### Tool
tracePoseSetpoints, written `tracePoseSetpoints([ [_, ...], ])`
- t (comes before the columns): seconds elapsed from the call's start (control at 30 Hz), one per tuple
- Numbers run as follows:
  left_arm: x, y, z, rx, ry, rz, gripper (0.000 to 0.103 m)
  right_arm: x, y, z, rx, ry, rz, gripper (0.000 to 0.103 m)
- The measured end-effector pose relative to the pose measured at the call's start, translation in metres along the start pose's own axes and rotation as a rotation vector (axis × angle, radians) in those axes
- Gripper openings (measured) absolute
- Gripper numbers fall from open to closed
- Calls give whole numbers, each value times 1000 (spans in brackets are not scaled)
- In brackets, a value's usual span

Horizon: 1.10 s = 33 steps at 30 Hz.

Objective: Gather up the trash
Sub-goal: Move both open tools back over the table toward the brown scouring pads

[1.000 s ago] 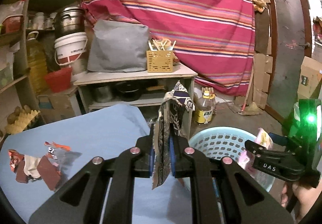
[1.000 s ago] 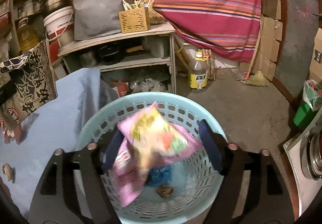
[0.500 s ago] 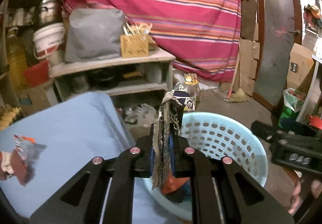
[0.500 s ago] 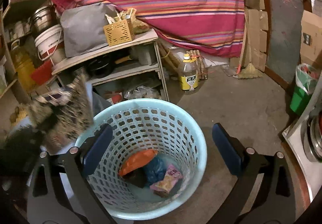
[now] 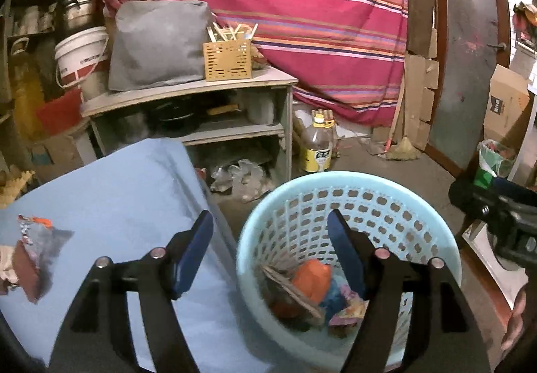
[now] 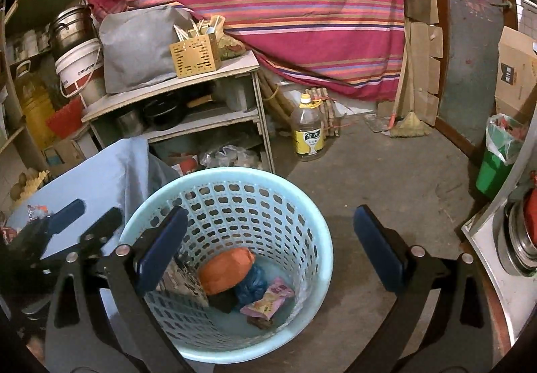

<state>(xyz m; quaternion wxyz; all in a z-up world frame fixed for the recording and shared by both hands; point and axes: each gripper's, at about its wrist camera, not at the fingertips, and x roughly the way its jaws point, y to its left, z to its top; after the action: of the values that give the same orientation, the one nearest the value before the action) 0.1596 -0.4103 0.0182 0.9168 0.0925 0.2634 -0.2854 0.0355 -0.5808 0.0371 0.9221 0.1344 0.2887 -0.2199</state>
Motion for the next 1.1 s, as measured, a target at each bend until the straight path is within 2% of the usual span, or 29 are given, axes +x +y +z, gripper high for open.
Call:
tracePoseSetpoints([
  [0.07,-13,13,-1,4,-7,26,80,-1,2,0,0,-2,4,97],
  [0.23,-48,58,-9,-15,-26,117,91,-5,21,-3,-25,-12,16,98],
  [0.53,-114,153,-43,-29,-40,292,94,-13,90,-14,-74,-16,95,99],
  [0.67,-131,206,-60,-76,-27,362,94,-11,131,-23,-104,-11,129,99],
  [0.77,-143,248,-72,-124,-30,441,94,-9,159,-30,-124,-1,162,99],
  [0.9,-152,288,-80,-143,-1,470,94,-4,198,-36,-174,-13,165,99],
  [0.97,-155,311,-89,-176,12,497,98,2,218,-38,-192,-4,180,99],
  [1.1,-154,352,-102,-237,35,523,98,15,250,-47,-213,28,205,99],
])
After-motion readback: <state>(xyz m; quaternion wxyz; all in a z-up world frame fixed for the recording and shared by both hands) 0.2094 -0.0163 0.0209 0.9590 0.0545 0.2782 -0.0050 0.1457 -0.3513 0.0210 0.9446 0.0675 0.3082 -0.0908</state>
